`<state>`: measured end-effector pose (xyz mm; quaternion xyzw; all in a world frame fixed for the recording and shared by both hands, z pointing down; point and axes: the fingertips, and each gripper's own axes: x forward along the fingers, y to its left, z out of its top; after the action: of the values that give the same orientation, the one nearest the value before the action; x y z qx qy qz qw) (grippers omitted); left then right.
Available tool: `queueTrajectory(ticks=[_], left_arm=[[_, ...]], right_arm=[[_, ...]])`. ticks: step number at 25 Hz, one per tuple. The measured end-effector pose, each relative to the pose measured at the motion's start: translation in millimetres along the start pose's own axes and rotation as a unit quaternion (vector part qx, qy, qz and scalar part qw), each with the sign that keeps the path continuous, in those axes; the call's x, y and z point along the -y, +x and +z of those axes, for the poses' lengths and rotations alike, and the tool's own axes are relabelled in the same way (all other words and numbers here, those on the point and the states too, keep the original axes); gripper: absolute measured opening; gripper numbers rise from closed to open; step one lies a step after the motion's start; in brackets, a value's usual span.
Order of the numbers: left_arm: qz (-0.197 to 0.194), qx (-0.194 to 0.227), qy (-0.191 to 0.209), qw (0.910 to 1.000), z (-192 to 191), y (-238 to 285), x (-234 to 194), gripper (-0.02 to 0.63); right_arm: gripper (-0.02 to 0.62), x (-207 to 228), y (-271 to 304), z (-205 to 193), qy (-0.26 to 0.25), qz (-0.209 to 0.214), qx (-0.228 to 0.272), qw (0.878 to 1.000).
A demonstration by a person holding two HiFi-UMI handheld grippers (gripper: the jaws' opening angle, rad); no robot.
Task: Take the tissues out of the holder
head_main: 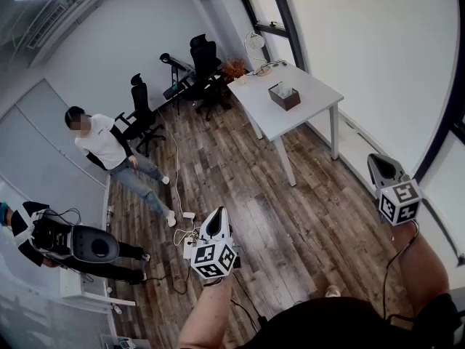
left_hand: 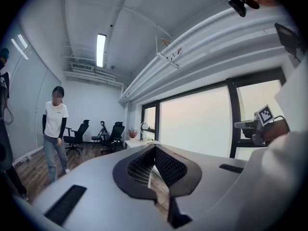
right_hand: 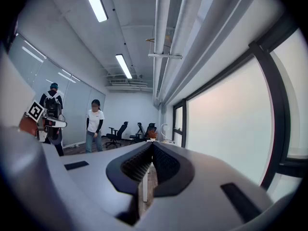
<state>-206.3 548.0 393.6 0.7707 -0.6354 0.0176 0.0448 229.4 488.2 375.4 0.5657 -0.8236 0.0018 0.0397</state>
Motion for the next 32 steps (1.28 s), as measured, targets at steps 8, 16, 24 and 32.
queueTrajectory(ticks=[8,16,24,32], left_arm=[[-0.024,0.023,0.023,0.9992,24,25,32,0.008],[-0.013,0.016,0.026,0.9995,22,44,62,0.008],[-0.001,0.014,0.051,0.9986,22,74,64,0.008],[-0.015,0.025,0.04,0.9988,26,158,35,0.008]], right_arm=[[0.006,13,2,-3,-0.004,0.0,0.0,1.0],[0.006,52,5,-34,0.025,0.001,-0.04,0.999],[0.006,83,38,-50,0.039,-0.002,-0.033,0.999],[0.006,94,112,-42,0.032,-0.006,-0.034,0.999]])
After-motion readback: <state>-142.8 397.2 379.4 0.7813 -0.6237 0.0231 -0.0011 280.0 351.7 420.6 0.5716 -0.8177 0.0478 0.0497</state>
